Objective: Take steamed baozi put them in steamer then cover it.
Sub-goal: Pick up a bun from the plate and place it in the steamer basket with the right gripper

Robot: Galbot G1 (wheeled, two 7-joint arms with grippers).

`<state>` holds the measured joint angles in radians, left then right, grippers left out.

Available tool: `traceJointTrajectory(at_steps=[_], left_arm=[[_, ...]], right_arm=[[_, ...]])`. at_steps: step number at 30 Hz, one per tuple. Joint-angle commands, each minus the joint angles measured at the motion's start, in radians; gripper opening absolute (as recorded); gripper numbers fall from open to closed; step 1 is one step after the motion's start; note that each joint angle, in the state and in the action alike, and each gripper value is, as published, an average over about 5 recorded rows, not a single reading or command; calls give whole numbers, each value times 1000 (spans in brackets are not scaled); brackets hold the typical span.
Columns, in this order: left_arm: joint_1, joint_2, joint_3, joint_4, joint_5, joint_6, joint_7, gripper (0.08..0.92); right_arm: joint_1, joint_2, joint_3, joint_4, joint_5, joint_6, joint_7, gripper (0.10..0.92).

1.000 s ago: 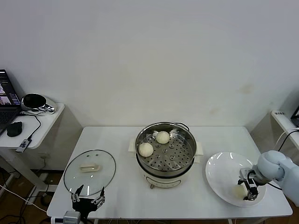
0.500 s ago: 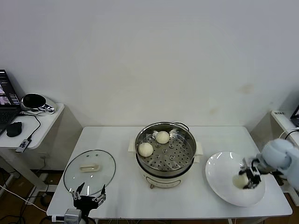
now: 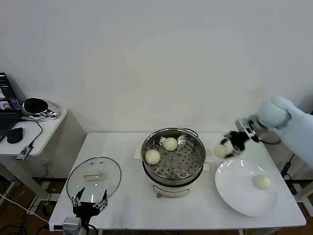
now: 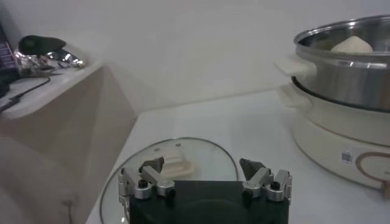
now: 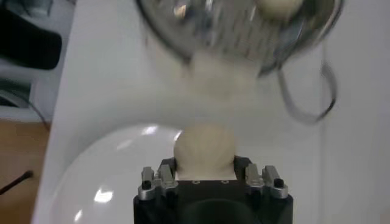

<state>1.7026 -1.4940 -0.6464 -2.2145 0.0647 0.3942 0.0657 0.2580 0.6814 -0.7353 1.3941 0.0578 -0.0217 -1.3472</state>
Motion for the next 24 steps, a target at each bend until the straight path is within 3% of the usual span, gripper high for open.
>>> traceJointTrajectory(at_steps=[1, 15, 24], left_arm=[[-4, -10, 1, -19, -7, 0, -1, 823], [6, -38, -1, -52, -14, -3, -6, 823], [2, -44, 0, -55, -17, -3, -5, 823]], right_arm=[[286, 291, -196, -98, 31, 377, -57, 577], [137, 450, -230, -103, -210, 802, -37, 585], [83, 474, -209, -65, -344, 850, -38, 585]])
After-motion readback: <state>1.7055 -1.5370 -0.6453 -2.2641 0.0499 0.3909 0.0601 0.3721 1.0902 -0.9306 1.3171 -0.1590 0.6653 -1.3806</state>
